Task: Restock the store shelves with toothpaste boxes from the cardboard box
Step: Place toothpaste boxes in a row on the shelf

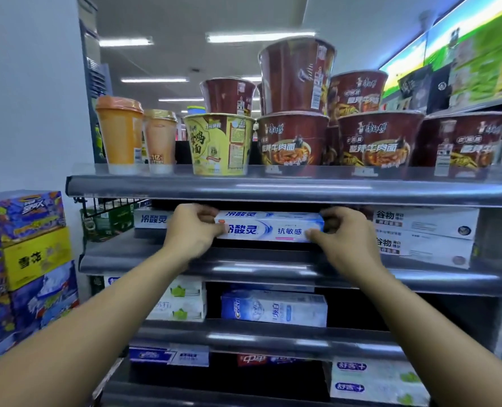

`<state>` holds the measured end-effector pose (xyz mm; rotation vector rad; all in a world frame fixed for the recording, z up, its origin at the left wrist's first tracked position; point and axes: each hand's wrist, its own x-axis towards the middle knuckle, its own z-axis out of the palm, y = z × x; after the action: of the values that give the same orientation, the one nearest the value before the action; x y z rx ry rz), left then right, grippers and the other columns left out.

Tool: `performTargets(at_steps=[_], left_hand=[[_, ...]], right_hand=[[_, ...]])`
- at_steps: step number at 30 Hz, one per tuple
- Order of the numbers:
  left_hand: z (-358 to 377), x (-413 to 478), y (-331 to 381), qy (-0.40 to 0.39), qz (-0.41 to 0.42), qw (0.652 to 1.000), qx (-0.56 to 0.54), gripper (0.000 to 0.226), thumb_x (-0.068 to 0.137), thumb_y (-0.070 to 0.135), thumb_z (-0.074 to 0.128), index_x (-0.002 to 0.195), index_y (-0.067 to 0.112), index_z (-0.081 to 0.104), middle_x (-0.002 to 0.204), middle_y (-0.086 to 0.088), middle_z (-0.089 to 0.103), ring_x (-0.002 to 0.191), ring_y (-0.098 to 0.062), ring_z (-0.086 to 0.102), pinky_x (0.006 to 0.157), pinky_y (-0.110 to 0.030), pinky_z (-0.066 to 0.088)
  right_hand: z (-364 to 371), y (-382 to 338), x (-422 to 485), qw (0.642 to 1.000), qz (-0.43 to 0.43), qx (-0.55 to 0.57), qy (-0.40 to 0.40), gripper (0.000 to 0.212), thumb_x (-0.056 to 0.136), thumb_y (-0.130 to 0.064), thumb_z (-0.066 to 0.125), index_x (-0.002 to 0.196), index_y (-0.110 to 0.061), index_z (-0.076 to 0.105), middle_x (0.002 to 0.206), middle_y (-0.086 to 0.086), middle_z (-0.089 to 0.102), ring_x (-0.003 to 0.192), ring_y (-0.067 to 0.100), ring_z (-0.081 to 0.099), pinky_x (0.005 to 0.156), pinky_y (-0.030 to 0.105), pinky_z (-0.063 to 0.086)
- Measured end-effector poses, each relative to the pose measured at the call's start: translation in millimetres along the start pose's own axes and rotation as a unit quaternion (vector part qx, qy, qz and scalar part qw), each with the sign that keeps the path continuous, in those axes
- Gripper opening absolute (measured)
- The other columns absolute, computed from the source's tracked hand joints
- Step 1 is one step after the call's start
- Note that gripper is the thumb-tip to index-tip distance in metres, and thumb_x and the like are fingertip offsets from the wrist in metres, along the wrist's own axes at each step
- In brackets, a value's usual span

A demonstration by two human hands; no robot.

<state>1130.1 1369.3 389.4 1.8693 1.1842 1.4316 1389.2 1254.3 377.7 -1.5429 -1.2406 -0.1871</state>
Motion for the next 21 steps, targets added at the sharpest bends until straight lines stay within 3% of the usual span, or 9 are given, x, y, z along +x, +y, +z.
performTargets(at_steps=[3,8,12,16,18,21], left_hand=[[4.4,17.0,-0.6,-0.003,-0.029,0.999,0.028,0.028,0.071,0.021,0.094,0.084,0.025,0.069,0.082,0.004,0.072,0.075,-0.011,0.067,0.061,-0.020,0.046],[11.3,34.9,-5.7,-0.074,-0.066,0.990,0.095,0.028,0.070,0.020,0.095,0.089,0.017,0.075,0.098,-0.005,0.077,0.092,-0.023,0.072,0.089,-0.035,0.058],[15.8,39.6,-9.5,-0.081,-0.054,0.984,0.153,0.025,0.071,0.028,0.094,0.085,0.026,0.074,0.099,-0.001,0.077,0.093,-0.021,0.072,0.091,-0.037,0.059],[16.4,40.6,-13.9,-0.081,-0.063,0.985,0.136,0.025,0.072,0.025,0.093,0.088,0.024,0.074,0.102,-0.003,0.077,0.095,-0.022,0.072,0.094,-0.038,0.058],[12.8,35.4,-10.7,-0.068,-0.051,0.987,0.139,0.031,0.073,0.030,0.092,0.098,0.021,0.075,0.102,0.001,0.076,0.094,-0.018,0.070,0.089,-0.032,0.058],[1.3,6.2,-3.2,0.004,0.045,0.993,0.107,0.032,0.081,0.033,0.085,0.109,0.024,0.073,0.089,0.014,0.072,0.085,-0.006,0.067,0.073,-0.024,0.053]], right_hand=[[6.2,2.5,16.3,0.999,0.019,-0.035,-0.034,0.044,0.077,-0.035,0.087,0.116,-0.023,0.073,0.087,-0.008,0.069,0.094,0.022,0.067,0.084,0.036,0.054],[14.3,12.1,35.8,0.989,0.069,-0.080,-0.099,0.041,0.072,-0.032,0.091,0.106,-0.023,0.070,0.095,0.003,0.072,0.094,0.026,0.068,0.086,0.035,0.054],[18.6,19.5,37.2,0.982,0.097,-0.111,-0.119,0.044,0.070,-0.038,0.091,0.103,-0.024,0.067,0.102,0.005,0.072,0.094,0.026,0.067,0.086,0.035,0.054],[14.0,12.5,33.0,0.981,0.092,-0.119,-0.125,0.044,0.071,-0.038,0.090,0.106,-0.024,0.067,0.105,0.006,0.072,0.097,0.027,0.067,0.087,0.036,0.054],[8.7,2.7,25.5,0.981,0.076,-0.130,-0.118,0.042,0.075,-0.036,0.085,0.111,-0.022,0.068,0.109,0.009,0.072,0.101,0.031,0.067,0.089,0.041,0.055],[-3.6,-10.0,-2.1,0.983,-0.027,-0.180,-0.024,0.032,0.088,-0.034,0.071,0.117,-0.021,0.069,0.103,0.004,0.074,0.099,0.033,0.067,0.081,0.042,0.056]])
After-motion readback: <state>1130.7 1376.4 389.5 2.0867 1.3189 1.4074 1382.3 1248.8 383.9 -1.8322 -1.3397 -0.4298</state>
